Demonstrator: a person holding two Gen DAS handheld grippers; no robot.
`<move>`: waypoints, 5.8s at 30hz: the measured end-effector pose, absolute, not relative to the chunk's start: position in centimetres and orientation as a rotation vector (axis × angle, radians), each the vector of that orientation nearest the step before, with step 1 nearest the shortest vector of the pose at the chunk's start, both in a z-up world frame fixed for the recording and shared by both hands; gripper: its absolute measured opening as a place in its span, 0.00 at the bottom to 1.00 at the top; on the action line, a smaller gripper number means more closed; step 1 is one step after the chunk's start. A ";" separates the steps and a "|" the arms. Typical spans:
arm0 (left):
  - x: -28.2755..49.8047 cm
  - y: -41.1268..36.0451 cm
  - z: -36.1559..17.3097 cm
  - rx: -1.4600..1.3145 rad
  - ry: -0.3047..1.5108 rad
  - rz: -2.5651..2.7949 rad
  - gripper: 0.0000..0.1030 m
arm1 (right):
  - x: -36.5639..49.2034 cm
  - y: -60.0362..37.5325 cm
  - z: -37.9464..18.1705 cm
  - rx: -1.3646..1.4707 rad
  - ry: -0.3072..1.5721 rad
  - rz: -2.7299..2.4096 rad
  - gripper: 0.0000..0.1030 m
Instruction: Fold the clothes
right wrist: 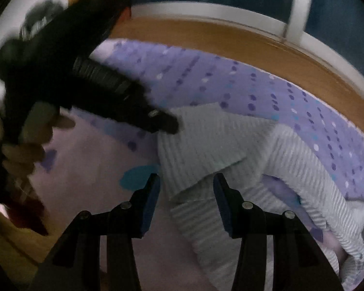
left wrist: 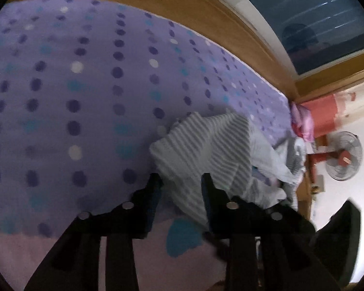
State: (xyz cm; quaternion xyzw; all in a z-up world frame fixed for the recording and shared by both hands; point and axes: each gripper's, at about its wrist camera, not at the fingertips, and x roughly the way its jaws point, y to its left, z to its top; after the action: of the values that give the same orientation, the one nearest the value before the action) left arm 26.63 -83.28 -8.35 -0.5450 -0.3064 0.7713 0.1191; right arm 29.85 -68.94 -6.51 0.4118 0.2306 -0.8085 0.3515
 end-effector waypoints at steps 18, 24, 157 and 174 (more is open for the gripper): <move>21.4 -85.9 3.5 -1.135 -0.512 2.528 0.08 | 24.4 -73.2 1.1 1.005 0.148 -2.193 0.08; 19.8 -90.7 4.7 -1.121 -0.455 2.672 0.08 | 22.4 -78.5 0.7 0.962 0.109 -2.122 0.08; 22.6 -54.6 -2.9 -1.413 -0.091 2.248 0.23 | 28.3 -28.7 -4.6 1.399 -0.222 -2.698 0.41; 14.6 -48.9 -3.2 -1.460 -0.195 2.243 0.23 | 15.9 -20.3 -2.8 1.437 -0.196 -2.683 0.41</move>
State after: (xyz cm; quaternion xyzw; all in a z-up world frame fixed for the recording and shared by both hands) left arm 14.57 -48.87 -3.18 -0.5298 -0.0707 0.8140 0.2272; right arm 15.90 -20.32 -2.80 0.4707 -0.0640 -0.8788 0.0458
